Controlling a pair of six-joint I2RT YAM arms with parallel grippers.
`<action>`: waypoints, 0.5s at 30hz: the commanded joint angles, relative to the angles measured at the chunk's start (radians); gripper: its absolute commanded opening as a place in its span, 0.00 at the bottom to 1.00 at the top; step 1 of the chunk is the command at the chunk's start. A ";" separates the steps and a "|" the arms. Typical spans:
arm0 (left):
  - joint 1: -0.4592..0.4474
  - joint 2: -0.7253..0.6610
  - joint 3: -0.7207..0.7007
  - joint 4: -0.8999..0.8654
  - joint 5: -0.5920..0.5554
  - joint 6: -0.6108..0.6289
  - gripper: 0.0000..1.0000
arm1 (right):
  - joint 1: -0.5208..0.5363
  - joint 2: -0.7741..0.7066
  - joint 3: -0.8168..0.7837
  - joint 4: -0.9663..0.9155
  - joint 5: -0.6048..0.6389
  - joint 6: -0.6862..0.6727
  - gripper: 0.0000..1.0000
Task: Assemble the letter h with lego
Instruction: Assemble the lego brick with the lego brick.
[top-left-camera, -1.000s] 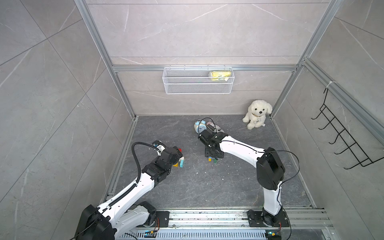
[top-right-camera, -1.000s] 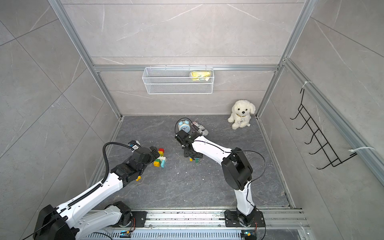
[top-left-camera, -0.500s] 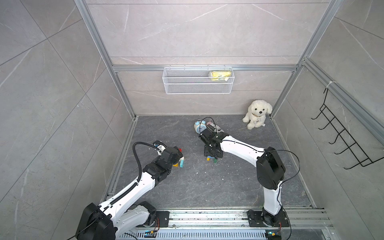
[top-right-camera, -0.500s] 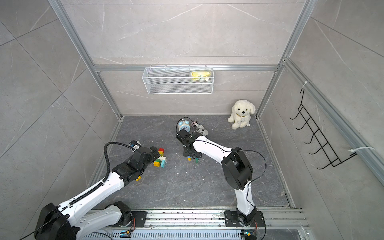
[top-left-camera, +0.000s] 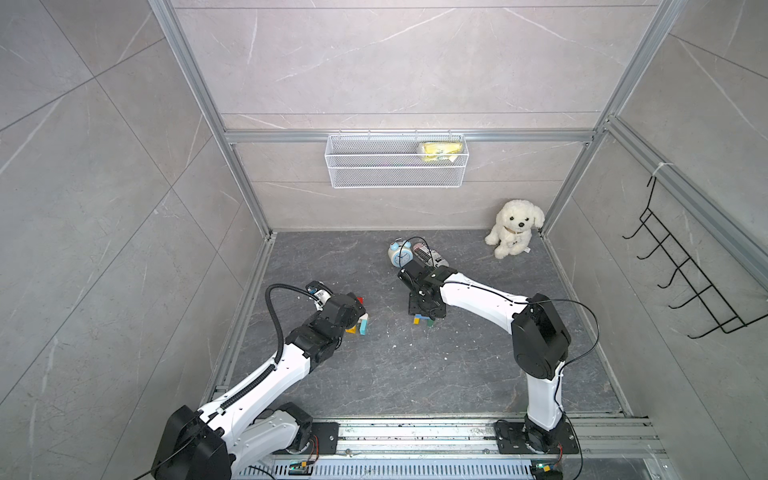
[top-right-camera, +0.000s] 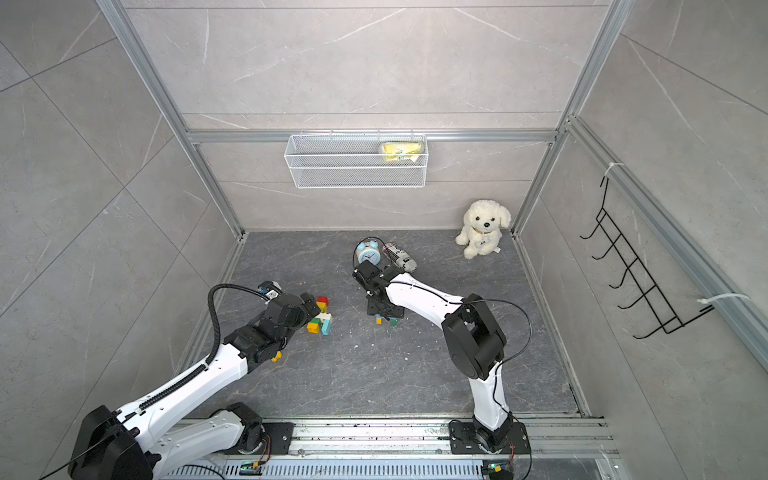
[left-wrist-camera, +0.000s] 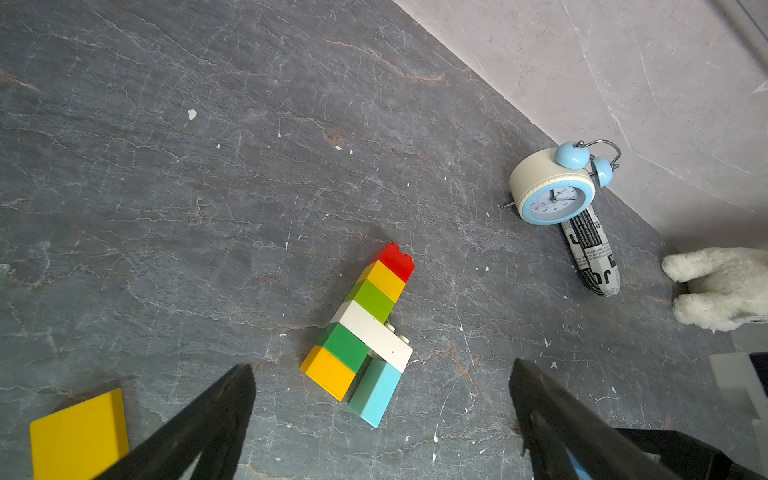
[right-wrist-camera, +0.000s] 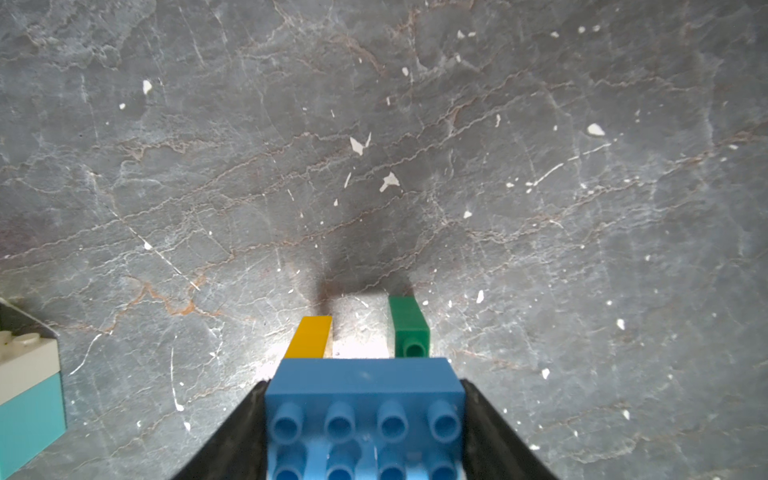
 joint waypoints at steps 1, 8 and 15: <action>0.006 0.005 0.004 0.016 -0.007 -0.013 0.99 | -0.003 0.011 -0.013 0.007 -0.002 0.006 0.35; 0.005 0.005 0.003 0.015 -0.006 -0.013 0.99 | -0.003 0.020 -0.009 0.009 -0.005 0.005 0.34; 0.006 0.004 0.003 0.016 -0.005 -0.013 0.99 | -0.003 0.034 -0.003 0.010 -0.005 0.003 0.34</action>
